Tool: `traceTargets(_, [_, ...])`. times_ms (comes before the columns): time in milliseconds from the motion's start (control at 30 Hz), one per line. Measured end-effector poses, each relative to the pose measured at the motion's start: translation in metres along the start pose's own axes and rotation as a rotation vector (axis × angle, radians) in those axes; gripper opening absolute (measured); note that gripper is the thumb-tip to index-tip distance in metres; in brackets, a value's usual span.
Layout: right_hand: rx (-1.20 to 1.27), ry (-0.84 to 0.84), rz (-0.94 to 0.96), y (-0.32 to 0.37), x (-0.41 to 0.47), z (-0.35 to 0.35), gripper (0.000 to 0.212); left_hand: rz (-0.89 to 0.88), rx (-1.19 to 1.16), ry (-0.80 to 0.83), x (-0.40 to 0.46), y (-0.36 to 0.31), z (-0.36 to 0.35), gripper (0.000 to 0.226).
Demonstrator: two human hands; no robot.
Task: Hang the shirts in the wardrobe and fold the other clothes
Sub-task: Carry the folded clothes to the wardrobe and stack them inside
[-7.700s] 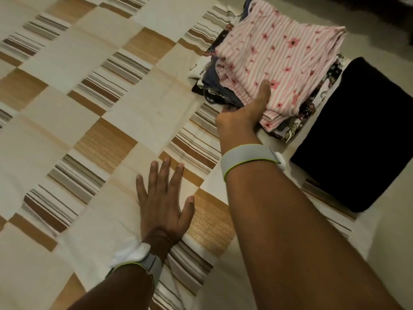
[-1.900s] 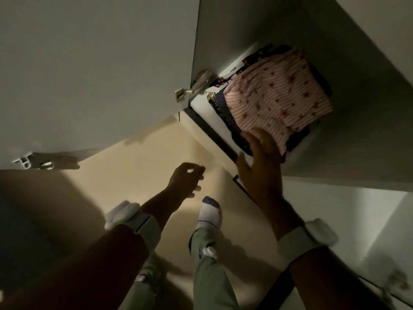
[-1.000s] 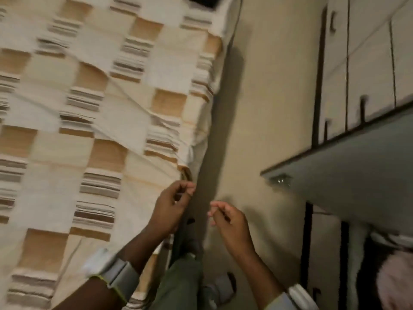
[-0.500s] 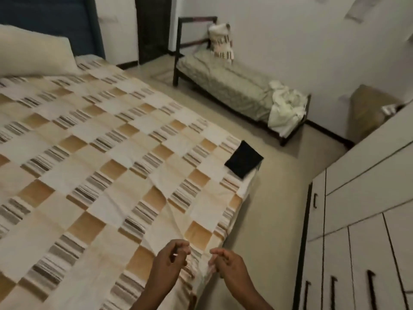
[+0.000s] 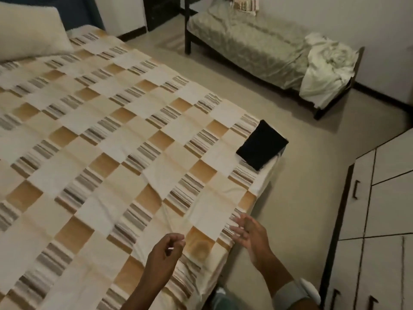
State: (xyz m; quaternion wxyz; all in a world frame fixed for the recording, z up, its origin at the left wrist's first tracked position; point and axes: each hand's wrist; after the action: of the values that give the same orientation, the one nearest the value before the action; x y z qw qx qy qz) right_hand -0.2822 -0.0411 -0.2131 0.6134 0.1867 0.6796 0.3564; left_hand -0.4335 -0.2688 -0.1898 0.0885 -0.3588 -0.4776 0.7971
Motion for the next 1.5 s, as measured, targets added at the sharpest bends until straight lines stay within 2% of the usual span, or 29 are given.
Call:
traceTargets(167, [0.232, -0.03, -0.146, 0.033, 0.173, 0.009, 0.03, 0.072, 0.186, 0.084, 0.124, -0.007, -0.103, 0.01])
traceTargets(300, [0.323, -0.084, -0.155, 0.067, 0.287, 0.002, 0.023, -0.065, 0.316, 0.187, 0.231, 0.005, -0.176, 0.008])
traceTargets(333, [0.323, -0.097, -0.166, 0.075, 0.311, 0.0, 0.026, -0.136, 0.387, 0.201, 0.255, 0.01, -0.192, 0.015])
traceTargets(367, [0.331, -0.104, -0.175, 0.079, 0.341, 0.003, 0.032, -0.236, 0.483, 0.194, 0.284, 0.018, -0.211, 0.031])
traceTargets(433, [0.431, -0.078, -0.167, 0.093, 0.372, 0.003, 0.053, -0.374, 0.831, 0.16, 0.321, 0.024, -0.228, 0.086])
traceTargets(500, [0.542, -0.058, -0.158, 0.097, 0.405, 0.003, 0.07, -0.282, 1.079, 0.235, 0.346, 0.039, -0.245, 0.132])
traceTargets(533, [0.578, -0.049, -0.154, 0.094, 0.422, 0.002, 0.077, -0.241, 1.146, 0.27, 0.354, 0.05, -0.253, 0.146])
traceTargets(600, [0.592, -0.021, -0.092, 0.089, 0.45, -0.004, 0.082, -0.249, 1.209, 0.255, 0.36, 0.068, -0.266, 0.159])
traceTargets(667, [0.545, 0.018, -0.028, 0.093, 0.461, -0.004, 0.073, -0.277, 1.211, 0.206, 0.357, 0.073, -0.269, 0.163])
traceTargets(767, [0.477, 0.099, -0.037, 0.099, 0.48, -0.002, 0.057, -0.261, 1.2, 0.197, 0.362, 0.082, -0.272, 0.164])
traceTargets(867, [0.346, 0.092, -0.033, 0.12, 0.485, -0.009, 0.054, -0.259, 1.191, 0.2, 0.362, 0.082, -0.273, 0.166])
traceTargets(933, [0.403, 0.069, -0.038, 0.128, 0.493, -0.024, 0.052, -0.246, 1.197, 0.204, 0.363, 0.083, -0.273, 0.166])
traceTargets(1000, [0.481, -0.001, -0.037, 0.125, 0.496, -0.043, 0.037, -0.246, 1.186, 0.208, 0.365, 0.081, -0.273, 0.166])
traceTargets(1133, [0.482, 0.003, -0.031, 0.098, 0.47, -0.052, 0.045, -0.253, 1.164, 0.228, 0.361, 0.084, -0.268, 0.164])
traceTargets(1200, [0.486, 0.064, -0.081, 0.08, 0.446, -0.049, 0.046, -0.291, 1.095, 0.233, 0.367, 0.085, -0.265, 0.155])
traceTargets(1267, [0.46, 0.151, -0.131, 0.043, 0.395, -0.048, 0.038, -0.329, 0.858, 0.213, 0.355, 0.087, -0.245, 0.129])
traceTargets(1333, [0.432, 0.189, -0.201, 0.0, 0.348, -0.046, 0.033, -0.204, 0.245, 0.118, 0.348, 0.09, -0.22, 0.082])
traceTargets(1367, [0.403, 0.21, -0.276, -0.028, 0.317, -0.045, 0.028, -0.049, -0.077, 0.028, 0.332, 0.095, -0.2, 0.061])
traceTargets(1400, [0.357, 0.261, -0.354, -0.058, 0.288, -0.044, 0.024, 0.119, -0.335, -0.017, 0.316, 0.097, -0.182, 0.055])
traceTargets(1433, [0.332, 0.337, -0.431, -0.09, 0.247, -0.048, 0.025, 0.266, -0.52, -0.027, 0.292, 0.108, -0.153, 0.06])
traceTargets(1467, [0.297, 0.36, -0.523, -0.134, 0.198, -0.052, 0.03, 0.391, -0.602, -0.026, 0.253, 0.127, -0.113, 0.067])
traceTargets(1500, [0.256, 0.359, -0.554, -0.156, 0.18, -0.041, 0.039, 0.442, -0.61, -0.016, 0.239, 0.136, -0.106, 0.074])
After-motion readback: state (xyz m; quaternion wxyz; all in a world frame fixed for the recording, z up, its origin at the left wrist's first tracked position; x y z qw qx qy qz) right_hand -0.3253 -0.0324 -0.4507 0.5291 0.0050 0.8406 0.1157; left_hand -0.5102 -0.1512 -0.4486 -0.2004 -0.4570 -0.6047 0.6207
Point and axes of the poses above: each hand's wrist, its own x-axis towards the middle knuckle, its own z-axis out of the back of the hand, y = z × x, and after that the axes turned 7 degrees about -y, right-handed
